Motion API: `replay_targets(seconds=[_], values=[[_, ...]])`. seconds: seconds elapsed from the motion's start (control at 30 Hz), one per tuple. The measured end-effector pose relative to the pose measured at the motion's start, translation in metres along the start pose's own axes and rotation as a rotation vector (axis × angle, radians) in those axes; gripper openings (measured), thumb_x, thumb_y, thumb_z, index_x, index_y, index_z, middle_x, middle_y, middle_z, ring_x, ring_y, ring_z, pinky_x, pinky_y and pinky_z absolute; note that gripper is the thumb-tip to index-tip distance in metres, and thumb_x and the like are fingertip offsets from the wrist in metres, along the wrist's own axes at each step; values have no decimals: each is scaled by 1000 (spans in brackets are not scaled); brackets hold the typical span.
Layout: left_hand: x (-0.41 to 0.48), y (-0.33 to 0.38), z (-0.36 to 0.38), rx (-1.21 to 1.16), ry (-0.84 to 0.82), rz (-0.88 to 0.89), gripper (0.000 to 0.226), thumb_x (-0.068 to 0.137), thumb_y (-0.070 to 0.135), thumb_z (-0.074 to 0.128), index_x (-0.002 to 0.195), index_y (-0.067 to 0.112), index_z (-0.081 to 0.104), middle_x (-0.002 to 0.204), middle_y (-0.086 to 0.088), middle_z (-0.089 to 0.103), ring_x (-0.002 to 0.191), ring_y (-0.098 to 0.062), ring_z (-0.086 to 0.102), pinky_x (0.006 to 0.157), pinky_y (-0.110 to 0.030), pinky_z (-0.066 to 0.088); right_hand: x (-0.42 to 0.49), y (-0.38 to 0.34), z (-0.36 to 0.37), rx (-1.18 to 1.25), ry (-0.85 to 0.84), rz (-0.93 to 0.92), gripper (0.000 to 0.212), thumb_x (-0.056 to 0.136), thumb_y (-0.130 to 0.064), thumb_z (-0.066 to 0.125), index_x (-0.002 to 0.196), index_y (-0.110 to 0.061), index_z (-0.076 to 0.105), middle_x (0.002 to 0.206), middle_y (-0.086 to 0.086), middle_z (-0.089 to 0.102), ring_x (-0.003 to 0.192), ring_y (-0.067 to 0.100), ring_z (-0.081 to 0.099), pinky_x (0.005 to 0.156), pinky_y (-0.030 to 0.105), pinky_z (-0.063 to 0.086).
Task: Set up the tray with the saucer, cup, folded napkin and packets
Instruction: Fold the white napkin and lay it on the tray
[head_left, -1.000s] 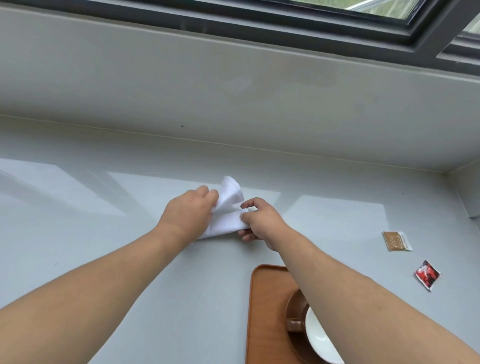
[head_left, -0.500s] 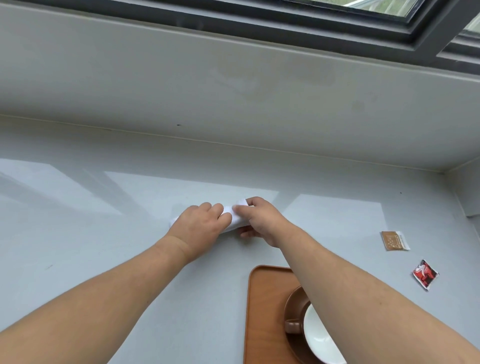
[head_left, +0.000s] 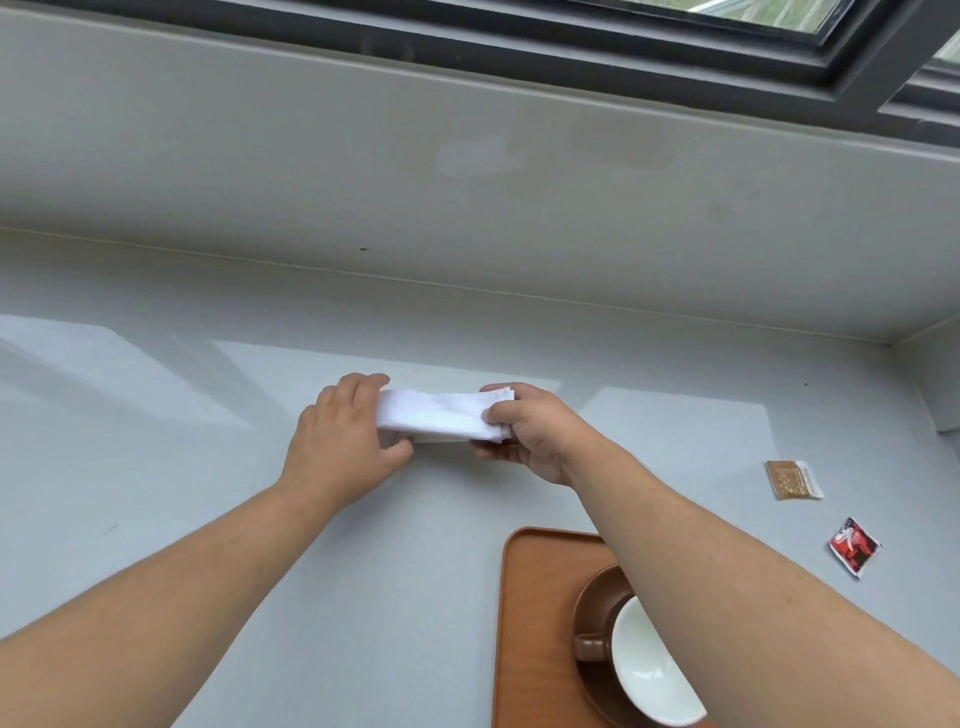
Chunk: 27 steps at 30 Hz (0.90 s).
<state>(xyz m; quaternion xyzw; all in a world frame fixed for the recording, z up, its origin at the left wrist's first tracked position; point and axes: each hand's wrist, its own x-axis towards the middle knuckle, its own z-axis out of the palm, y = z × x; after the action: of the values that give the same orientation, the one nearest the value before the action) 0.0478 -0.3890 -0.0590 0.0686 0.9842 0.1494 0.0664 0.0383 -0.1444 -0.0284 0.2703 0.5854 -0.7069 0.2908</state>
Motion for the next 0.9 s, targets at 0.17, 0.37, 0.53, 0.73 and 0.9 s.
replay_targets(seconds=[0.17,0.37,0.53,0.73,0.9], values=[[7,10,-4,-27,-96,29,79,68,76,55,133,31,56,128,6,63,115,-27,56,91,-44,48,-11,2,4,-11,-129,71,38,88,5,56,123,-8,58,111,21,65,72,34,71,68,39,62],[9,5,-9,-61,40,208,49,74,53,50,101,15,65,90,-2,61,85,-32,55,71,-41,43,-21,4,2,-68,-224,85,45,90,6,57,133,-6,55,112,21,67,76,33,72,67,38,61],[9,5,-19,67,139,258,41,85,50,48,91,13,65,82,-4,58,77,-33,52,68,-38,37,-22,3,0,-151,-118,3,38,90,2,61,123,-15,59,116,15,68,73,27,72,64,35,57],[11,8,-39,81,401,187,16,71,9,59,86,8,65,88,-13,62,80,-39,56,71,-45,44,-30,0,-5,-87,-237,-15,45,90,5,62,132,-11,58,112,17,69,75,32,71,64,34,58],[19,9,-47,-88,447,138,37,69,-6,66,99,13,58,106,-12,60,73,-39,56,64,-39,42,-34,2,-9,-42,-240,-14,43,91,6,62,132,-7,57,113,18,66,72,29,71,62,33,59]])
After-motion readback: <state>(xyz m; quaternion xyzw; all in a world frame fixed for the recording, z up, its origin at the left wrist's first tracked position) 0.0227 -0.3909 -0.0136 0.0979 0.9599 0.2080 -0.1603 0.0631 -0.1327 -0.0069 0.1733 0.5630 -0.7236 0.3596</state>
